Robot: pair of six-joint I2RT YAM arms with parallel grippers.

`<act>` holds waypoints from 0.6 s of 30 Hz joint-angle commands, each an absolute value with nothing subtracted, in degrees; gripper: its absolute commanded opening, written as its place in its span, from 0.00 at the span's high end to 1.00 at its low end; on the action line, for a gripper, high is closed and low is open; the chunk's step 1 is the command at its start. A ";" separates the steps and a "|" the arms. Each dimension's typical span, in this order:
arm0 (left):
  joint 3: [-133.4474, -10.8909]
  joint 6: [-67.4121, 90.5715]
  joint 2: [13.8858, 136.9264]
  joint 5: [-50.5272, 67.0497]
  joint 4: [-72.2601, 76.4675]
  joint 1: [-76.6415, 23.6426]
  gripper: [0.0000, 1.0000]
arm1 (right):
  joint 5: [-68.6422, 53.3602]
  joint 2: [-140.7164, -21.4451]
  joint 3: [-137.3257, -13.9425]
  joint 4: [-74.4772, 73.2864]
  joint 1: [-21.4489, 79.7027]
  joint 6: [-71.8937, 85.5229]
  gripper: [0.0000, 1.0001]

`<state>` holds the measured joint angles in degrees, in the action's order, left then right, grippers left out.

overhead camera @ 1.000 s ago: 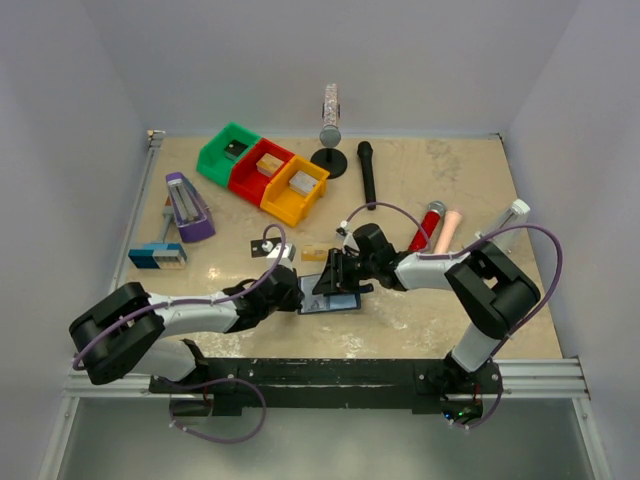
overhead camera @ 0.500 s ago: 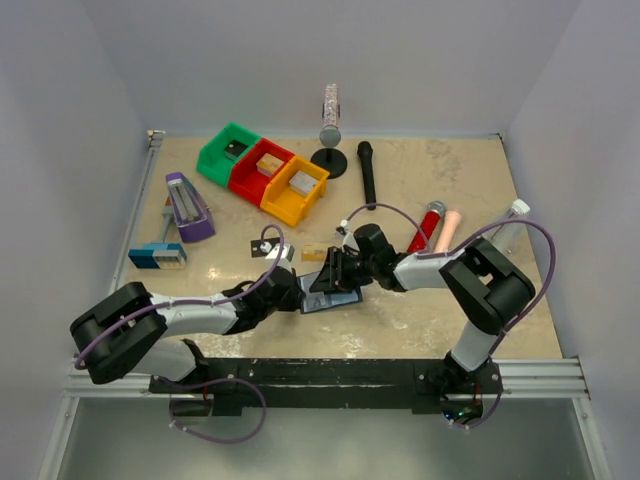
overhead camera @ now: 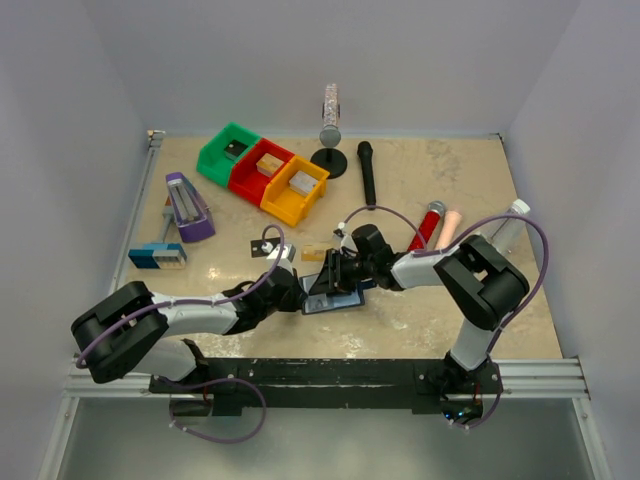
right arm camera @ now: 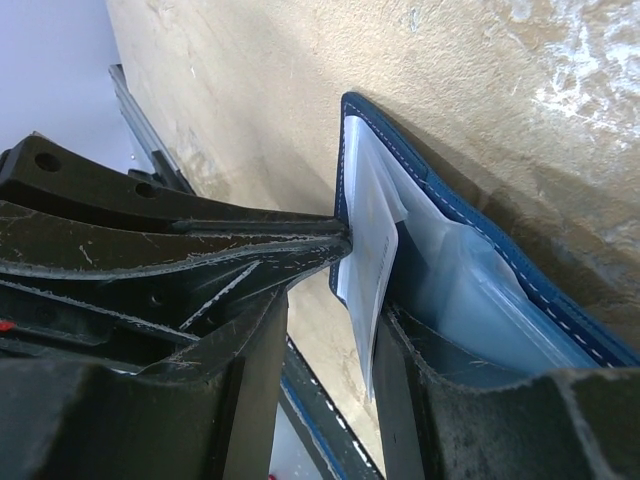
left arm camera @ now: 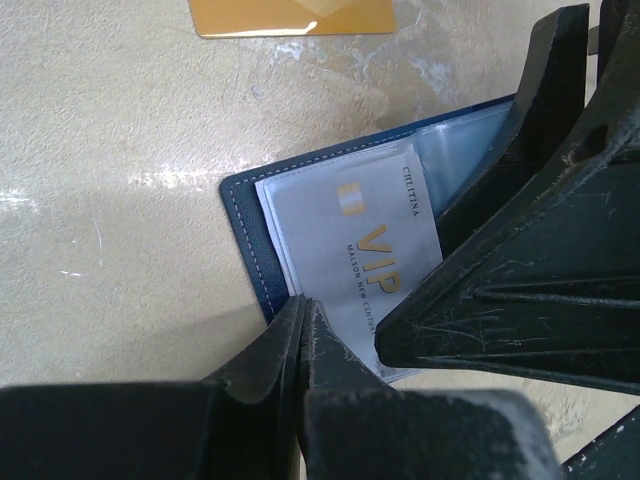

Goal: Take the credit cards out of the card holder
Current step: Remove the credit card from the card holder.

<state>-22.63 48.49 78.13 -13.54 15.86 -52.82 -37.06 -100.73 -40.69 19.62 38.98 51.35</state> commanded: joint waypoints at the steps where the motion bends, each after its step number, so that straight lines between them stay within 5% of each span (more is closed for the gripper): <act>1: -22.24 49.04 79.28 -11.07 16.44 -53.00 1.00 | -38.32 -98.88 -42.71 19.26 39.55 50.28 0.58; 18: -22.33 49.92 81.21 -13.80 12.75 -53.00 1.00 | -35.77 -94.75 -41.84 14.85 39.46 48.16 0.60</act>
